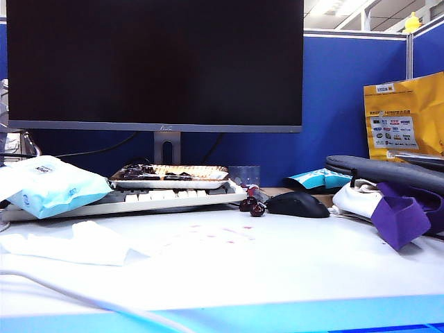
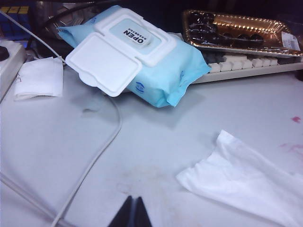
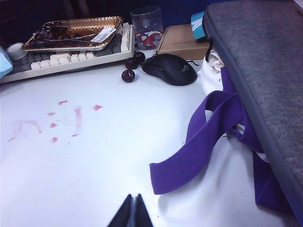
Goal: Use the wet wipes on the table to wipe the cherry juice off the table, then put the wipes back on the table.
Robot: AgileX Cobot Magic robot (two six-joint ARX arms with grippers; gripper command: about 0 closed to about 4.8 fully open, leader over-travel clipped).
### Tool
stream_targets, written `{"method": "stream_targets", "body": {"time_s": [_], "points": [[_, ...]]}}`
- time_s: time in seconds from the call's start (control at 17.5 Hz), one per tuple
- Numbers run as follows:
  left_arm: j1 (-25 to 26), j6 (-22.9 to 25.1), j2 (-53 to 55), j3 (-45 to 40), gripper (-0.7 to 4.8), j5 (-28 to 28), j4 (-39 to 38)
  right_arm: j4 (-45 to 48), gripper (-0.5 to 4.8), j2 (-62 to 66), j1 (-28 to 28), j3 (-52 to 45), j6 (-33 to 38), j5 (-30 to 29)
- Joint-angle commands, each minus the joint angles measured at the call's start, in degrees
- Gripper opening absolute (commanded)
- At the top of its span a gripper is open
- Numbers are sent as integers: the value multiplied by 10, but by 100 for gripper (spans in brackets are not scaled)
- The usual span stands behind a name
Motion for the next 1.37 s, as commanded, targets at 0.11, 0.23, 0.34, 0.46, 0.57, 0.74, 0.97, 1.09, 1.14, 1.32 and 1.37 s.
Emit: {"method": "stream_targets", "body": {"time_s": [0.11, 0.23, 0.34, 0.46, 0.57, 0.74, 0.97, 1.09, 1.14, 1.32, 1.37], "points": [[0, -2, -2, -3, -4, 3, -6, 0, -1, 0, 0, -1, 0, 0], [0, -2, -2, -3, -4, 3, -6, 0, -1, -1, 0, -1, 0, 0], [0, -2, -2, -3, -4, 3, -6, 0, -1, 0, 0, -1, 0, 0], [0, -2, -2, -3, -4, 3, -6, 0, -1, 0, 0, -1, 1, 0], [0, -2, -2, -3, -4, 3, -6, 8, -1, -1, 0, -1, 33, -1], [0, -2, -2, -3, -4, 3, -6, 141, -1, -1, 0, 1, 215, -68], [0, -2, -2, -3, -4, 3, -6, 352, -1, -1, 0, 1, 450, -209], [0, -2, -2, -3, -4, 3, -6, 410, -1, -1, 0, 1, 539, -214], [0, -2, -2, -3, -4, 3, -6, 442, -1, -1, 1, 1, 566, -218], [0, -2, -2, -3, -4, 3, -6, 484, -1, -1, 1, 1, 595, -234], [0, -2, -2, -3, -4, 3, -6, 461, -1, -1, 1, 1, 626, -243]]}}
